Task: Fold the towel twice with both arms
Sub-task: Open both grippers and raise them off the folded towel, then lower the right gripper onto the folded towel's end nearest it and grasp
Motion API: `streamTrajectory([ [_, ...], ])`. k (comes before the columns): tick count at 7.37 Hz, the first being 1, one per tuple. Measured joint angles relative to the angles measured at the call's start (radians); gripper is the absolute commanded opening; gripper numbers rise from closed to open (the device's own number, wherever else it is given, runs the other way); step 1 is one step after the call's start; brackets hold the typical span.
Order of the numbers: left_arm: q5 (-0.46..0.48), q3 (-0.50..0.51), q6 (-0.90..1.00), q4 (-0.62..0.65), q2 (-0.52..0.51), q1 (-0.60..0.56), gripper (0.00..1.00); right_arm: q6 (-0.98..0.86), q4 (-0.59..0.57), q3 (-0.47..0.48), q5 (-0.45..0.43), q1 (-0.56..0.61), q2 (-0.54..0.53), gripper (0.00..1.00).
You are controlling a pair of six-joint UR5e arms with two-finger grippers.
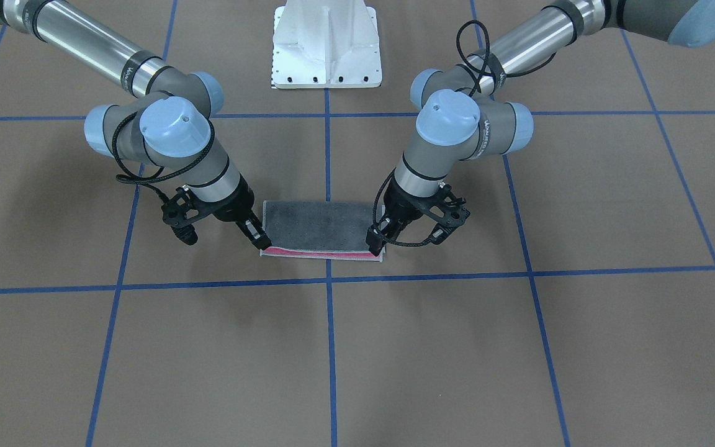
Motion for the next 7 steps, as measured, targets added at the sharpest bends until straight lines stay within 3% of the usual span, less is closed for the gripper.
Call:
streamTrajectory([
  [3, -0.01, 0.002, -0.004, -0.018, -0.01, -0.028, 0.63, 0.033, 0.004, 0.049, -0.001, 0.0, -0.02, 1.0],
  [7, -0.058, -0.002, -0.004, -0.016, -0.014, -0.057, 0.65, 0.237, 0.05, 0.161, -0.066, -0.061, -0.12, 0.97],
])
